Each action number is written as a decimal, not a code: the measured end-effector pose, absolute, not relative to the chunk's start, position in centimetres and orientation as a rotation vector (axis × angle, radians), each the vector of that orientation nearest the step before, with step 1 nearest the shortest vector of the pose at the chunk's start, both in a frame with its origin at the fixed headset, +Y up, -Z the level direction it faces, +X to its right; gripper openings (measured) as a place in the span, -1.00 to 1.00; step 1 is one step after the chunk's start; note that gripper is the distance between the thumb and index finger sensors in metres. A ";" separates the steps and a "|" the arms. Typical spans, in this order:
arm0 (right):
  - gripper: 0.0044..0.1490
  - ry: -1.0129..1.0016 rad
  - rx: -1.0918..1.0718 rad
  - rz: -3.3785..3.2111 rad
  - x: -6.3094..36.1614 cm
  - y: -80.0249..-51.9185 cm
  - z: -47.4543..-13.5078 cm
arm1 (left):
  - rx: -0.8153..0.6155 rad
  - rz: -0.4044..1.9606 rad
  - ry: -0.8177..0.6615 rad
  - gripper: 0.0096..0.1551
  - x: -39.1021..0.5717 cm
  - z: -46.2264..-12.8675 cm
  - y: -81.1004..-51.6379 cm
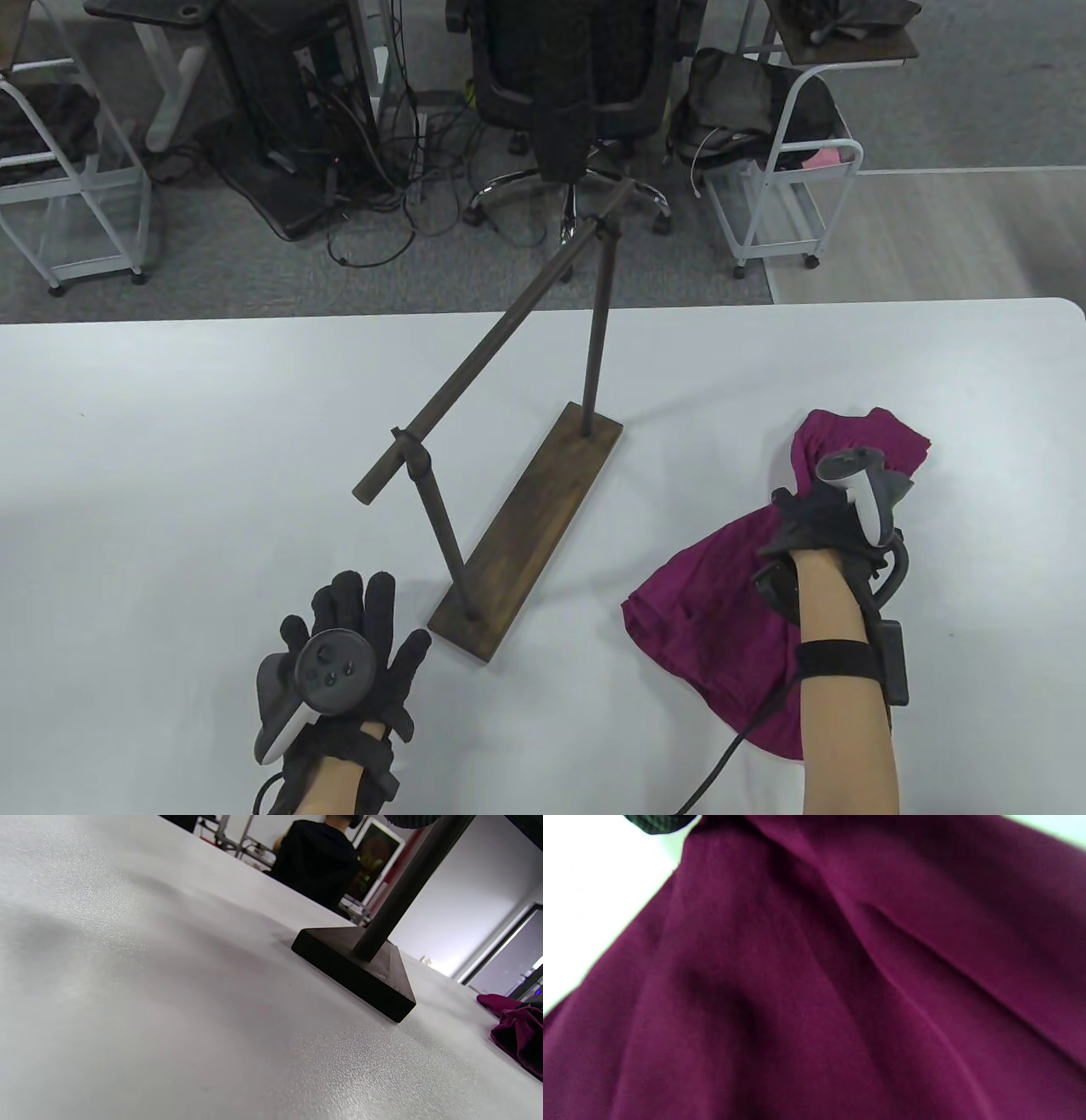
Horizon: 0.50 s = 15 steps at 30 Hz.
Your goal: Hang shorts on desktop hanging rack
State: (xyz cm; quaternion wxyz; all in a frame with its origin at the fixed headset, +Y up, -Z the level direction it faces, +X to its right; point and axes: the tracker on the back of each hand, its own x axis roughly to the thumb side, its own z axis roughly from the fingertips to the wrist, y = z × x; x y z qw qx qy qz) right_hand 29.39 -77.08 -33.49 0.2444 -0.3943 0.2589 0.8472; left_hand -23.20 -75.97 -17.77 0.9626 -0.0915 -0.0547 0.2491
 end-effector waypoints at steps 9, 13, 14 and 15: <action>-0.03 0.729 -1.094 2.352 28.9 -78.4 -33.7 | -0.190 0.500 -0.106 -0.04 -23.2 -17.8 -76.0; -0.06 0.785 -1.090 2.388 28.8 -78.0 -33.8 | -0.188 0.494 -0.109 -0.05 -23.2 -17.9 -75.9; -0.07 0.788 -1.091 2.396 28.7 -78.0 -33.8 | -0.186 0.494 -0.109 -0.05 -23.2 -17.9 -75.9; -0.08 0.788 -1.087 2.403 28.7 -77.9 -33.8 | -0.183 0.492 -0.110 -0.05 -23.2 -17.8 -75.9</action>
